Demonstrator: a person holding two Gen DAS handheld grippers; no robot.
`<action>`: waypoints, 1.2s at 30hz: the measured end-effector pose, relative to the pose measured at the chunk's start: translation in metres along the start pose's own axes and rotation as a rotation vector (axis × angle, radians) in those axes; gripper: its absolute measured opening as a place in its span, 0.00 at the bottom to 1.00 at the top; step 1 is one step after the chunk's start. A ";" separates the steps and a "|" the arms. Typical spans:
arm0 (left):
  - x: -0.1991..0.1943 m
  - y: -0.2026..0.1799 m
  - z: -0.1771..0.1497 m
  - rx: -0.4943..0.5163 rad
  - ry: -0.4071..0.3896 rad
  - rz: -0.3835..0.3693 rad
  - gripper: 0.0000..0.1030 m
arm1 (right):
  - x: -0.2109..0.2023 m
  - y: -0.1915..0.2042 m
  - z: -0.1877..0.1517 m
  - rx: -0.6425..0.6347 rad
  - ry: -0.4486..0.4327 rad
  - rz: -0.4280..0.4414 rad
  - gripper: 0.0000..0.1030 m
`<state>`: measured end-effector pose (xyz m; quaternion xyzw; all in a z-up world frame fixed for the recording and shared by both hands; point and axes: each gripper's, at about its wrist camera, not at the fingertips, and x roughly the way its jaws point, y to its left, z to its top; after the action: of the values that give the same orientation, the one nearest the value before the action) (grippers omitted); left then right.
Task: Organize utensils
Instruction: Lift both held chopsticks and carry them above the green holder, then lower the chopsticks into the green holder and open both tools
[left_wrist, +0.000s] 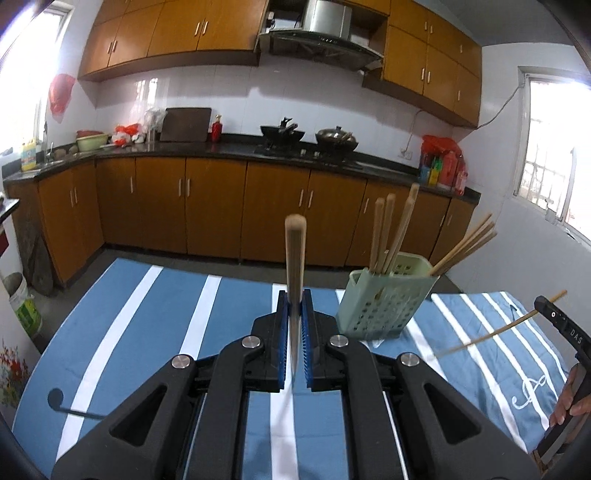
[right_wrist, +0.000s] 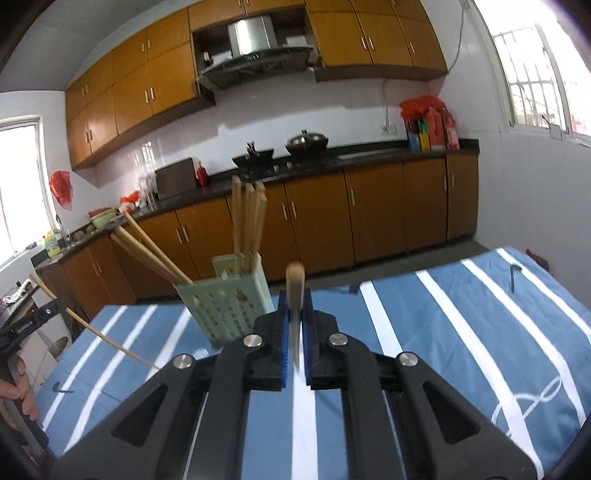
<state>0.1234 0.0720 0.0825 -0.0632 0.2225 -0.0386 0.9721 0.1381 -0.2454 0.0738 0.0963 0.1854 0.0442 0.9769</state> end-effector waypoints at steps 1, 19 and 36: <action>-0.001 -0.003 0.005 0.003 -0.008 -0.008 0.07 | -0.002 0.003 0.006 -0.001 -0.011 0.010 0.07; -0.012 -0.086 0.081 0.022 -0.226 -0.196 0.07 | -0.028 0.057 0.115 -0.045 -0.318 0.156 0.07; 0.064 -0.092 0.064 0.053 -0.216 -0.138 0.07 | 0.082 0.061 0.103 -0.045 -0.204 0.119 0.07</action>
<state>0.2041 -0.0186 0.1252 -0.0567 0.1104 -0.1044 0.9868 0.2489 -0.1935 0.1515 0.0890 0.0780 0.0962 0.9883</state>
